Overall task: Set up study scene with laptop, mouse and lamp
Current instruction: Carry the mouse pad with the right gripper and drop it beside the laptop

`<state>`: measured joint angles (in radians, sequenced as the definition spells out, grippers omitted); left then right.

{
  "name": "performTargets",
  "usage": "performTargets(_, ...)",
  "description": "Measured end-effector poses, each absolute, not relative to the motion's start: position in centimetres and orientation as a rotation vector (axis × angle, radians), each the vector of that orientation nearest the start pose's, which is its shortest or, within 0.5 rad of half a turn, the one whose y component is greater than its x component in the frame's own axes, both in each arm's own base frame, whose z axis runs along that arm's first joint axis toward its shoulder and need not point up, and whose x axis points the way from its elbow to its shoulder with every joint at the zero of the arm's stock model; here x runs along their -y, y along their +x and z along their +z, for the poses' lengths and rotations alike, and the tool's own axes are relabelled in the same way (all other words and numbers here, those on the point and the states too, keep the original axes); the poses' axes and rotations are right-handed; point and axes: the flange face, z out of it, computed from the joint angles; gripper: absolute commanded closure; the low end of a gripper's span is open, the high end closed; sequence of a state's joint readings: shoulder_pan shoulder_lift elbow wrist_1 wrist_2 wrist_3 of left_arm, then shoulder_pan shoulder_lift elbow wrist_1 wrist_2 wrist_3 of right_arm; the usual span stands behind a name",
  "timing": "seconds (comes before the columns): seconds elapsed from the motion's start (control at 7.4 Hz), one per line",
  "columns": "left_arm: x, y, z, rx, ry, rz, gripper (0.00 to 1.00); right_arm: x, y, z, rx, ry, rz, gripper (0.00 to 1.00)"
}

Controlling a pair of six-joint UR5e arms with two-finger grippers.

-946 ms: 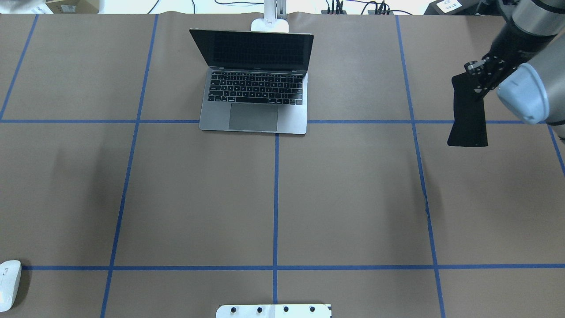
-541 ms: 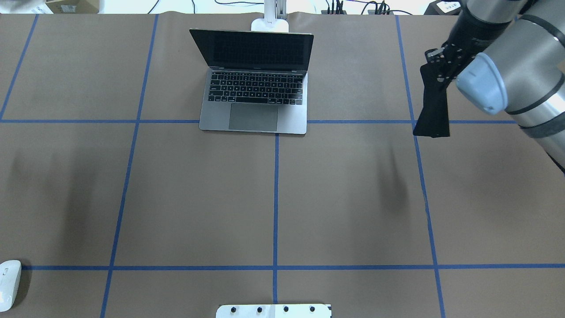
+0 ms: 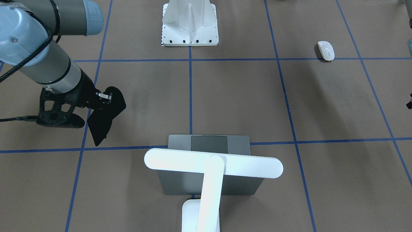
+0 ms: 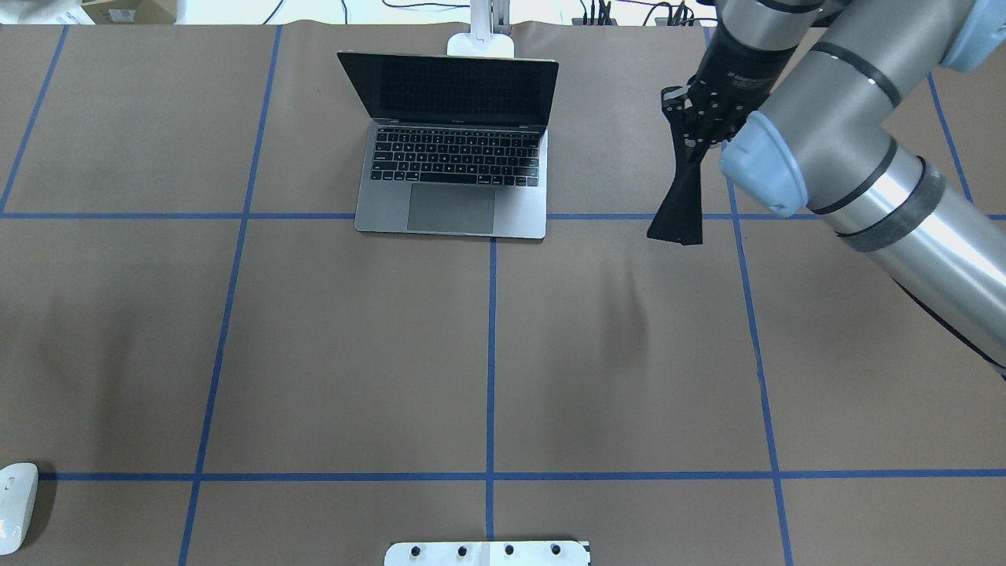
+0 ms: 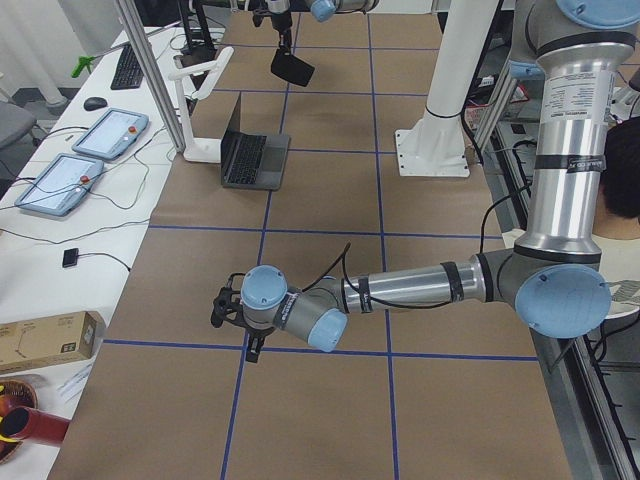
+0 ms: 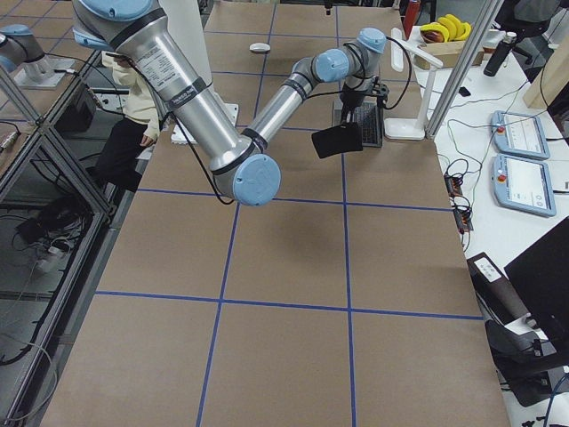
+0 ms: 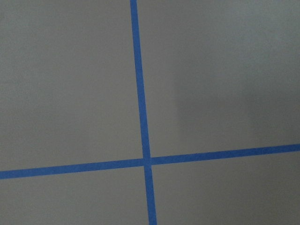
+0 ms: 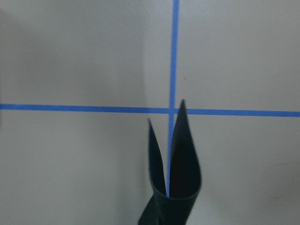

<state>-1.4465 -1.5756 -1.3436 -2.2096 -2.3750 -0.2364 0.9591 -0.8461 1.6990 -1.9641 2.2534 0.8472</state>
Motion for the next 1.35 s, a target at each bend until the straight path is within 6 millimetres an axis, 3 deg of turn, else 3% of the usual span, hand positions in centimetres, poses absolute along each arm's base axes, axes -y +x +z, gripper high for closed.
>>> performTargets(0.41, 50.1, -0.3, 69.9, -0.851, 0.247, 0.062, 0.01, 60.7, -35.3, 17.4, 0.791, -0.108, 0.102, 1.0)
performTargets(0.68, 50.1, -0.4, 70.0, -0.849, 0.244, 0.056, 0.01, 61.3, -35.5, 17.4, 0.763, -0.078, 0.099, 0.96)
performTargets(0.81, 50.0, -0.5, 70.0, -0.848, 0.244, 0.055, 0.01, 61.4, -35.5, 17.5, 0.755, -0.069, 0.095, 0.01)
performTargets(1.35, 50.1, -0.6, 70.0, -0.849, 0.238, 0.044, 0.0, 61.7, -35.3, 17.8, 0.713, -0.02, 0.101, 0.0)
